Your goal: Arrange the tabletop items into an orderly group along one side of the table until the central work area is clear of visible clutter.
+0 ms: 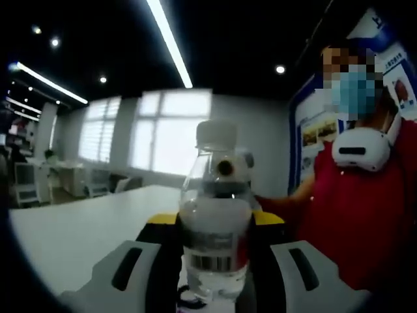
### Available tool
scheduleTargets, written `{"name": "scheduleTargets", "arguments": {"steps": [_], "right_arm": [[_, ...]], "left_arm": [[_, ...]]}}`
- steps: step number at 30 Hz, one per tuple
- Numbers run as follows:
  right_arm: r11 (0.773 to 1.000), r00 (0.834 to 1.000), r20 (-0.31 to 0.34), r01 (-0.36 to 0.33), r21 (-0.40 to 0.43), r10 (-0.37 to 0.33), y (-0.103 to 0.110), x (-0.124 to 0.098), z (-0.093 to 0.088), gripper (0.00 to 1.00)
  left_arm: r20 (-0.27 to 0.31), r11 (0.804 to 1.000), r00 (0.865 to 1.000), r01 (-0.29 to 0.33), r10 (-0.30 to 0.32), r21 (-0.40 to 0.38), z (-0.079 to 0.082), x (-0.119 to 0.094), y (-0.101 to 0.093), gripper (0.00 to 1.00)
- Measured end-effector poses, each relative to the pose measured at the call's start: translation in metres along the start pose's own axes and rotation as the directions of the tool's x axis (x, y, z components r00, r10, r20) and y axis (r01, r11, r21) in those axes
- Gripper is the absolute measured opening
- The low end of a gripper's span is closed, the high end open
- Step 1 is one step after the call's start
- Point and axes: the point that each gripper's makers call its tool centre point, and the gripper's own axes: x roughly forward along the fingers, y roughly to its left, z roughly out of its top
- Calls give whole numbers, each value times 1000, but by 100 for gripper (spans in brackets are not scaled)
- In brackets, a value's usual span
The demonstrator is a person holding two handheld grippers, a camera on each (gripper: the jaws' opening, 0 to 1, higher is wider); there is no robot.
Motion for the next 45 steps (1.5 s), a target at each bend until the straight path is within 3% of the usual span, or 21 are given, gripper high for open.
{"name": "scheduleTargets", "arguments": {"steps": [5, 11, 19, 27, 31, 37, 45], "right_arm": [[1000, 1000, -12, 3, 12, -3, -10, 22, -10, 37], [1000, 1000, 0, -12, 2, 12, -23, 51, -16, 37], [1000, 999, -19, -28, 6, 28, -56, 95, -32, 37], [1000, 996, -92, -20, -21, 18, -96, 132, -76, 37], [999, 990, -142, -12, -31, 8, -113, 144, -104, 38], [998, 964, -264, 17, -53, -30, -137, 151, -155, 38], [998, 930, -362, 40, -48, -55, -156, 156, -196, 39]], "left_arm": [[-57, 999, 997, -48, 47, -6, -10, -24, 16, 37], [-55, 996, 995, -83, 82, -22, -10, -53, 34, 37], [-100, 985, 981, -170, 167, -22, -27, -90, 76, 37], [-178, 969, 956, -243, 233, -35, -68, -117, 122, 37], [-230, 965, 942, -258, 244, -35, -97, -124, 141, 37], [-304, 959, 917, -281, 257, -36, -143, -125, 164, 37], [-384, 953, 888, -297, 253, -59, -185, -125, 185, 37]]}}
